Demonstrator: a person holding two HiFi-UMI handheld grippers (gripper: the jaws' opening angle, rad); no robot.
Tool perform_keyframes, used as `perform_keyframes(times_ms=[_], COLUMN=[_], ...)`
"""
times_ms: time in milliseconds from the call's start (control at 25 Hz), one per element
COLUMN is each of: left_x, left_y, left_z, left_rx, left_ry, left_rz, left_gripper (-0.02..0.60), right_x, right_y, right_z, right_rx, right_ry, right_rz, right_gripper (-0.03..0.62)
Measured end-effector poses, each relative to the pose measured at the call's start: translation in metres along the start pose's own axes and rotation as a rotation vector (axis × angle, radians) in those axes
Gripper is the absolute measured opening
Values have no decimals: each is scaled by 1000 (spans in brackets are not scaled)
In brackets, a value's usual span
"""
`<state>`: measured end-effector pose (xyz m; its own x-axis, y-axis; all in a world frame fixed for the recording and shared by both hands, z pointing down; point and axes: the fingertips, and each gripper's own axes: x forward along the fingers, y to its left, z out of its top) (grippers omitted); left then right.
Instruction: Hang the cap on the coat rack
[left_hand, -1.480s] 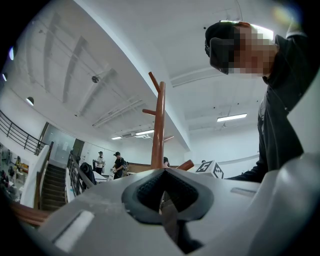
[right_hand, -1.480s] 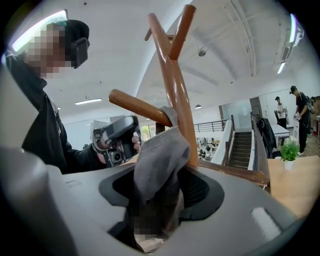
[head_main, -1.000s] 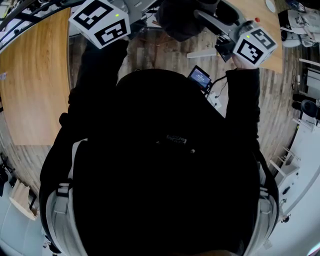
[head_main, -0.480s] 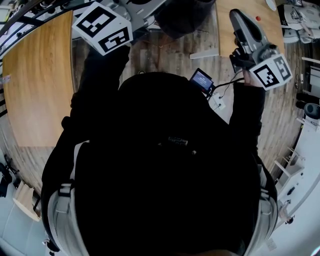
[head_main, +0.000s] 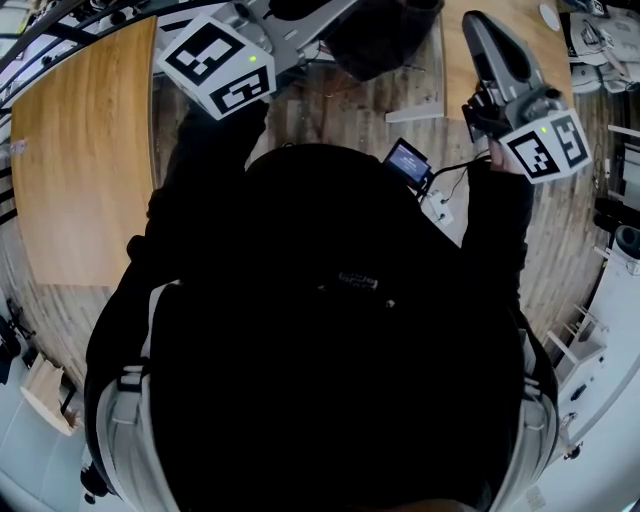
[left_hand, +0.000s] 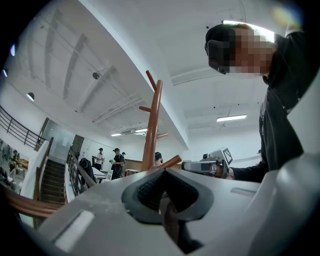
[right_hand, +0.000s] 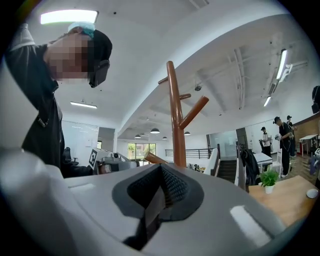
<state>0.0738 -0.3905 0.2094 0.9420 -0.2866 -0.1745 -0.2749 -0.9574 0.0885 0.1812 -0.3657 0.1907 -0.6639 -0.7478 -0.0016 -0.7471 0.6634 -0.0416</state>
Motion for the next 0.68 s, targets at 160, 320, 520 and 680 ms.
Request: perform_keyframes(times_ms=[160,320,520,680], left_x=[-4,-5,-6,-5], left_y=[-3,-5,-4,-1], left_z=[8,9,6,5], left_rx=[5,4,0,-1], left_ry=[-8,-9,-7,-6], left_rz=[9,15,17,18], left_gripper=[5,4,5,4], right_x=[5,5,6,9], right_y=[10,11,11,7], right_z=[9,9,8,5], right_rx=[-12,-13,-9,-5], right_ry=[0,6,8,13], right_rz=[26,33,37,37], right_gripper=[8,8,8,8])
